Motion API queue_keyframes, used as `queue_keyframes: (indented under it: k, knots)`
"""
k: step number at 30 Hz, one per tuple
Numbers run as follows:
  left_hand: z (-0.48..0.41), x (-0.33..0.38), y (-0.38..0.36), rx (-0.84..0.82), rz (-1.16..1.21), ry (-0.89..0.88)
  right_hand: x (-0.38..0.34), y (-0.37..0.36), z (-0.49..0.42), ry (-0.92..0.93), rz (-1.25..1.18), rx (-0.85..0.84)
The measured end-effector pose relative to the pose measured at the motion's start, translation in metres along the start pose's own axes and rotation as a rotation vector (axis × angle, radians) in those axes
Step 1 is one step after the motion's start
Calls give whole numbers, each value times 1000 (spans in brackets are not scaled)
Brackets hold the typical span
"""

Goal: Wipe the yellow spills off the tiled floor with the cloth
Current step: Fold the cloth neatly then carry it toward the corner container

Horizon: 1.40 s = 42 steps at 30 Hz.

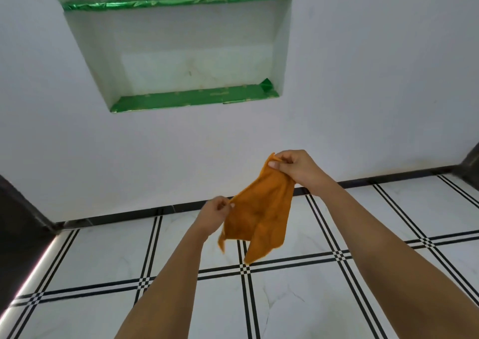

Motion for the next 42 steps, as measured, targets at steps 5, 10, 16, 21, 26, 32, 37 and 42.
queue_keyframes:
  k: [5, 10, 16, 21, 26, 32, 37, 42]
  knots:
    - [0, 21, 29, 88, -41, -63, 0, 5, -6, -68, -60, 243]
    - [8, 8, 37, -219, -124, -21, -16, 15, -15, -70, -109, 333]
    - [17, -14, 45, -71, -6, 68, -10, 20, -16, -98, -99, 374]
    - [10, 9, 42, 59, 131, 97, 2, 5, -11, -145, -54, 327]
    - [-5, 34, 26, 1, 240, 145, 7, -35, -2, -169, -156, 124]
    - [-6, 58, 8, -80, 343, 140, 5, -69, 10, -131, -100, -72]
    - [0, 62, 5, -92, 467, 142, 6, -75, 18, -155, -111, -147]
    - [2, 61, 13, -104, 489, 28, 9, -68, 21, -219, -471, -86]
Point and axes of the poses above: each hand's wrist, its own z-axis away from the middle knuckle, its own y-axis out of the back of the hand, x = y × z, the point moved 4 cm from there along -z, towards the middle knuckle, and after that the axes turned 7 degrees about -x, right-handed, at the moved point
